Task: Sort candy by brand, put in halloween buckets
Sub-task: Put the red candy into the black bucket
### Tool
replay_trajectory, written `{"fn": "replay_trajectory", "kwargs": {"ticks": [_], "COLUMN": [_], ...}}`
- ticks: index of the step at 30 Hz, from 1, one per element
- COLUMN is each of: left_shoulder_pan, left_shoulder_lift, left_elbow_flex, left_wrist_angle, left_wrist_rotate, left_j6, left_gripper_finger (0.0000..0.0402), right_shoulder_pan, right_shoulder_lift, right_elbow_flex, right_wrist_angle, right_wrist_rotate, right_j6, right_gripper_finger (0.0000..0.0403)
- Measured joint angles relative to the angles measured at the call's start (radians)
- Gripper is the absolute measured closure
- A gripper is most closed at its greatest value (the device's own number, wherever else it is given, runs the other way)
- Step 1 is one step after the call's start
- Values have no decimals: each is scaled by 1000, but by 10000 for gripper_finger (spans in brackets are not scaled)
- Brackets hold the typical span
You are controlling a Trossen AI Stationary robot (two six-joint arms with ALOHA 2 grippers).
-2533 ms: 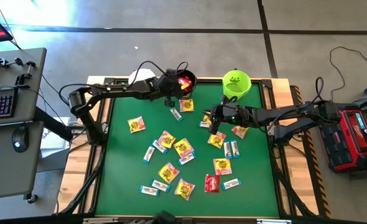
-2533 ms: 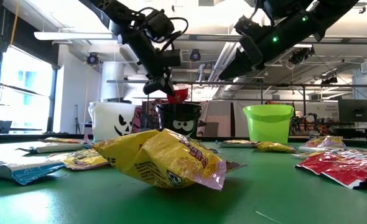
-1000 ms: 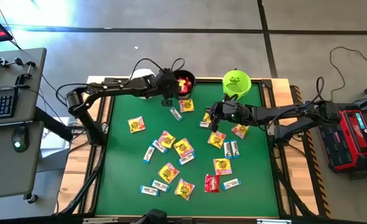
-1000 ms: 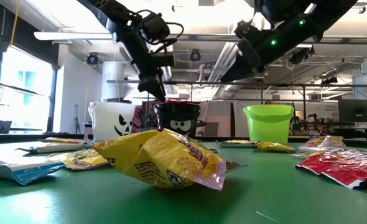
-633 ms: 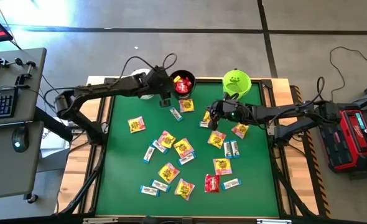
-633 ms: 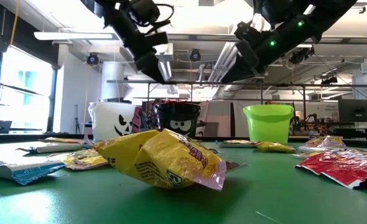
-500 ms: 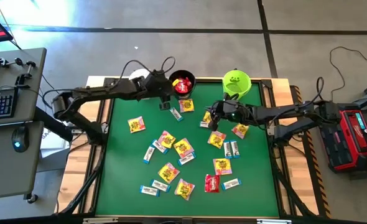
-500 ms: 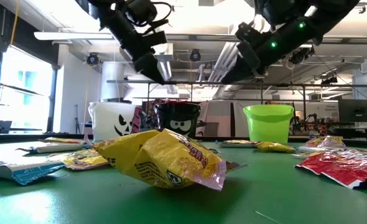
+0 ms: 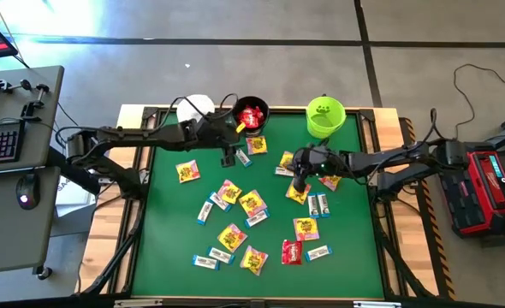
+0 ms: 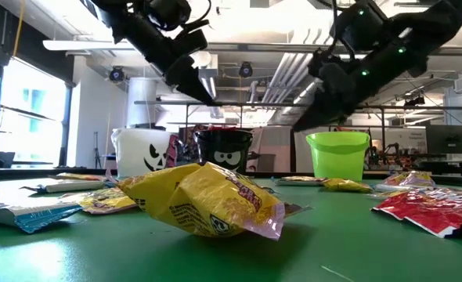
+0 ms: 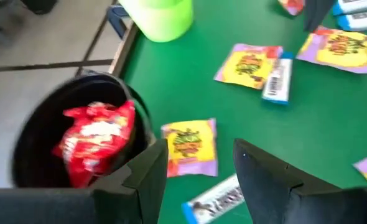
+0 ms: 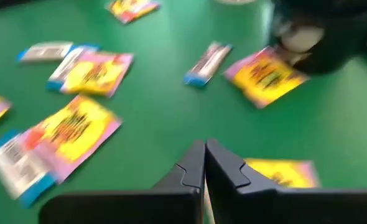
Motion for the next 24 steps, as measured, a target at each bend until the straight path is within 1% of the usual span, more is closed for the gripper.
{"fn": "replay_trajectory", "kwargs": {"ticks": [4,6,8,11,18,21,24], "left_shoulder_pan": [-42,-63,-82,-107,-146,-160,-170], "left_shoulder_lift": [0,0,0,0,0,0,0], "left_elbow_flex": [-41,-71,-101,-139,-182,-182,-182], "left_wrist_angle": [50,82,120,177,258,261,261], "left_wrist_rotate": [0,1,0,-3,-4,-4,-4], "left_j6": [-48,-72,-90,-118,-157,-162,-165], "left_gripper_finger": [227,227,227,227,227,227,227], "right_shoulder_pan": [80,127,170,225,374,443,507], "right_shoulder_lift": [0,0,0,0,0,0,2], "right_elbow_flex": [0,0,0,0,0,0,1], "right_wrist_angle": [-38,-77,-115,-161,-234,-214,-175], "right_wrist_rotate": [-59,-61,-61,-60,-60,-60,-59], "right_j6": [22,43,77,150,279,322,374], "right_gripper_finger": [402,399,388,355,259,233,221]}}
